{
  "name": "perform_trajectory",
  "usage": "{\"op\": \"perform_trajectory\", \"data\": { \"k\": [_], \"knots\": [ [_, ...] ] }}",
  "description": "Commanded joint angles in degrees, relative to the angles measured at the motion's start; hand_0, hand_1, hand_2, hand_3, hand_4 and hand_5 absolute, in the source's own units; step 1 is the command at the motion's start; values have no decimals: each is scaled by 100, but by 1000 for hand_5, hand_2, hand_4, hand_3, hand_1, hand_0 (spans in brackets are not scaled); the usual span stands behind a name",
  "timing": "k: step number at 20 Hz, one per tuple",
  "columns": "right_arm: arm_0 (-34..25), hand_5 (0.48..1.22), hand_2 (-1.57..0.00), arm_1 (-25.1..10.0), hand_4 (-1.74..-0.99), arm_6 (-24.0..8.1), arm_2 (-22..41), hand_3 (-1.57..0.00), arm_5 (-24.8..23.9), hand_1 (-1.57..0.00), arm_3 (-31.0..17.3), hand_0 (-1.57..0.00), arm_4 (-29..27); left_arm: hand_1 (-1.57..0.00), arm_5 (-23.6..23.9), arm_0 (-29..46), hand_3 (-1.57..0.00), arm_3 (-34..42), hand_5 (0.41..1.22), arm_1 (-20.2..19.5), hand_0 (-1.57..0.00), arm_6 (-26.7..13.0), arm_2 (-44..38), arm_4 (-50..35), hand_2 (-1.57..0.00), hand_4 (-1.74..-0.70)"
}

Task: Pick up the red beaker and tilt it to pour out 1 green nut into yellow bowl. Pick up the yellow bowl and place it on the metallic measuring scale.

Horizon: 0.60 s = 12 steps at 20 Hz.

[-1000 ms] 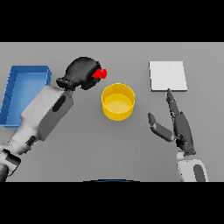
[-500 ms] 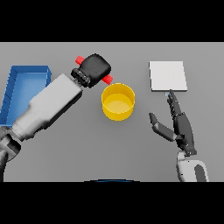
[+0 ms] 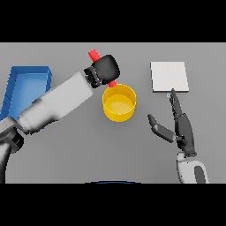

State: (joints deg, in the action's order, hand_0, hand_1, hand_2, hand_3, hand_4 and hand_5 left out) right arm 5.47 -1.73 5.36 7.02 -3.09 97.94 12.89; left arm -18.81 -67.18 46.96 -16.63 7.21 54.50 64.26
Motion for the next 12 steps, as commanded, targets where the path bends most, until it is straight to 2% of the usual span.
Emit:
{"op": "perform_trajectory", "data": {
  "k": [1, 3, 6, 10, 12],
  "knots": [
    [43, 567, 1, -37, -1152, 24, -33, 1, 46, 1, 15, 1, -64, -1571, 3, -63, -1552, -122, 1221, 9, -1571, 34, 108, 124, -1571, -1738],
    [28, 566, 1, 5, -1147, -22, 3, 1, 51, 1, 53, 1, -69, -1571, 41, -180, -1559, -146, 1221, 8, -1571, 238, 304, 314, -1571, -1738],
    [16, 566, 1, -34, -1129, -74, -51, 1, 39, 1, -4, 1, -78, -1571, 121, -303, -1565, -231, 1221, 65, -1571, 274, 602, 659, -1571, -1736],
    [32, 580, 1, -5, -1135, 100, -14, 1, 51, 1, -27, 1, -66, -1571, 274, -526, -1568, -384, 1221, 164, -1571, 409, 905, 1031, -1571, -1732],
    [63, 577, 1, -53, -1130, 118, -44, 1, 54, 1, 32, 1, -76, -1571, 202, -643, -1569, -301, 1221, 156, -1571, 402, 1040, 1213, -1571, -1733]
  ]
}}
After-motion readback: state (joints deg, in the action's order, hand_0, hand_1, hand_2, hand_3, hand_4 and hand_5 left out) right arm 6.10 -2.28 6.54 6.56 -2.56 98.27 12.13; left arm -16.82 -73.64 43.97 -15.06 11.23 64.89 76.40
